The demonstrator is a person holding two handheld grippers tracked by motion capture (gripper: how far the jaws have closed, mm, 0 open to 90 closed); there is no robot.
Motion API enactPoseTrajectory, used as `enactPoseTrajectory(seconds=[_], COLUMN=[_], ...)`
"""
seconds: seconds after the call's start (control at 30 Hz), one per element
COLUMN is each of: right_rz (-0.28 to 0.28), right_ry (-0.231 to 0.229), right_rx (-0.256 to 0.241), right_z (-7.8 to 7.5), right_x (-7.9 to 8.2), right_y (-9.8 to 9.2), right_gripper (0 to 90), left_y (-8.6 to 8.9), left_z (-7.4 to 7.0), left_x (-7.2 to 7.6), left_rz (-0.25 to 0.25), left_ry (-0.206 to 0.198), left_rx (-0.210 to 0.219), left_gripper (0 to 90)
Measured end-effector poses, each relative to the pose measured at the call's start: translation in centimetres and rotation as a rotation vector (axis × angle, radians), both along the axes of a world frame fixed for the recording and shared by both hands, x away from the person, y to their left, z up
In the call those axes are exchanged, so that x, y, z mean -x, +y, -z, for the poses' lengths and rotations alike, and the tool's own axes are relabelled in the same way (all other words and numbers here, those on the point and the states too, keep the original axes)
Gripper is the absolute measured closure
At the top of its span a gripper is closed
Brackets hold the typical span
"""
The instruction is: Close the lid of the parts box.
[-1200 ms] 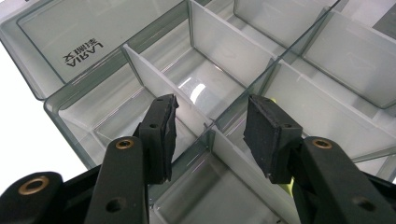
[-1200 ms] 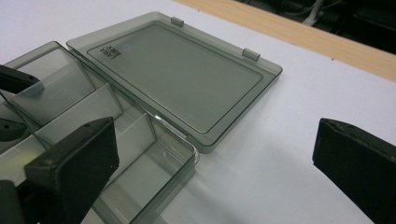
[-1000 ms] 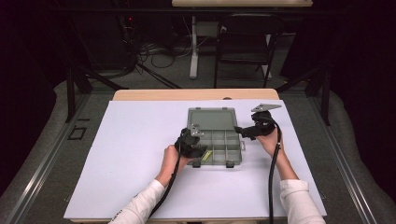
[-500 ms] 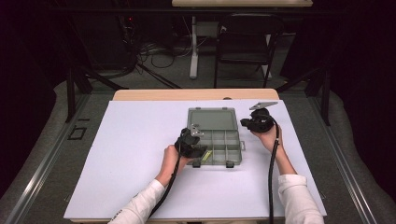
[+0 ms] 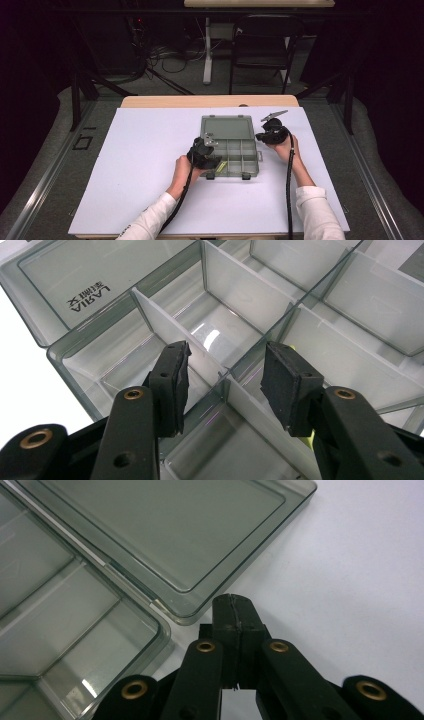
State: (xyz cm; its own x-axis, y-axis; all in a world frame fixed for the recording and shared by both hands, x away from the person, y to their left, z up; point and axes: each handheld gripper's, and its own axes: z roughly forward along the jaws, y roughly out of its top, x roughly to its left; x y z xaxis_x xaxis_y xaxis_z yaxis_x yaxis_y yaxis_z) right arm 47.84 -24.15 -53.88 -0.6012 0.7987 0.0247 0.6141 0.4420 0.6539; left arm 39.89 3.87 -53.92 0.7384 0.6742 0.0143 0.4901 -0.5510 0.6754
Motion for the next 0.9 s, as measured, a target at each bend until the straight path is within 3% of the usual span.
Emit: enactPoseTrajectory(seconds=[0.13,0.4,0.9], right_rz=[-0.008,-0.007,0.017], right_ry=[0.024,0.046,0.050], right_rx=[0.032,0.043,0.016], right_z=[0.29,0.78,0.94], right_x=[-0.12,-0.36,-0.55], right_y=[0.28,0.48,0.37], right_gripper=[90.0,90.0,90.0], left_y=[0.01,0.05,0.04], left_z=[0.01,0.01,0.08], left_x=[0.01,-0.02,-0.03], left_rz=[0.001,0.006,0.013], left_ry=[0.000,-0.001,-0.007], left_rx=[0.000,0.001,0.002], left_gripper=[53.6,53.8,53.9])
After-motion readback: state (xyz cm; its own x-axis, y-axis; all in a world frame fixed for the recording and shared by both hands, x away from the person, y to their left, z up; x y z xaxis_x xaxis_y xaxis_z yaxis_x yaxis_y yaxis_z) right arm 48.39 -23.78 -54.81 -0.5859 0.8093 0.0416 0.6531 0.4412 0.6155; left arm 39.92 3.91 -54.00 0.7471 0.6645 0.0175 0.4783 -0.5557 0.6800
